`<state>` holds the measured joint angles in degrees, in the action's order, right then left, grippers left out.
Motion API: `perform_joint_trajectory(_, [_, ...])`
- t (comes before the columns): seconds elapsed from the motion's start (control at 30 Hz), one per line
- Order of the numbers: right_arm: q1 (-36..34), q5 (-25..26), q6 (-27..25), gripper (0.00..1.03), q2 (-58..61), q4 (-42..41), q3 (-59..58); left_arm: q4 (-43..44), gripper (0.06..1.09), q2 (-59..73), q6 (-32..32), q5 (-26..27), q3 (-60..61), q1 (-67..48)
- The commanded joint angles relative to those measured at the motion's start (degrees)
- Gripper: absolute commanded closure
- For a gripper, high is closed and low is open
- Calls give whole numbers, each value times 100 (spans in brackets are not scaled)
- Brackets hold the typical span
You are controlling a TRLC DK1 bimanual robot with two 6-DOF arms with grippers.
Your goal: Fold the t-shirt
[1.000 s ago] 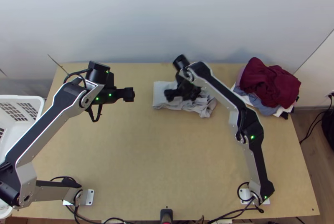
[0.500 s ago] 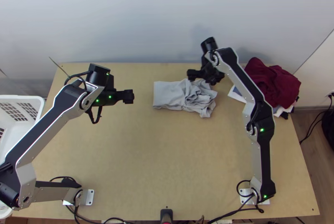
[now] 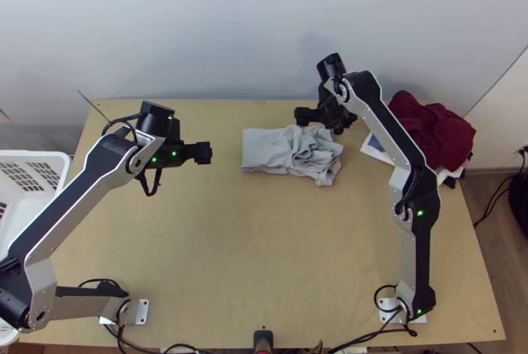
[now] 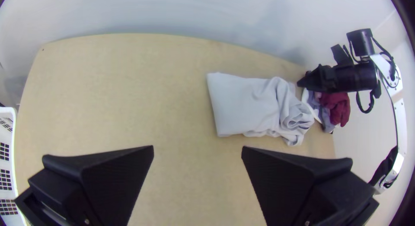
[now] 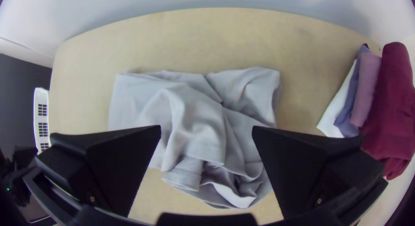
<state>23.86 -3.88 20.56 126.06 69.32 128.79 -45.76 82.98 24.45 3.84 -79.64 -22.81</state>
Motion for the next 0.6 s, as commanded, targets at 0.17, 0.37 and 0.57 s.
perform_joint_trajectory(0.17, [532, 1, 19, 5, -152, 328, -680, -3, 10, -36, -1, -23, -43, 4])
perform_joint_trajectory(0.37, [611, 89, -140, 5, -310, 275, -1137, -12, 10, -98, -10, -32, -17, 40])
perform_joint_trajectory(0.57, [532, 564, -447, 6, -433, 64, -1497, -21, 10, -98, -10, -32, -8, 57])
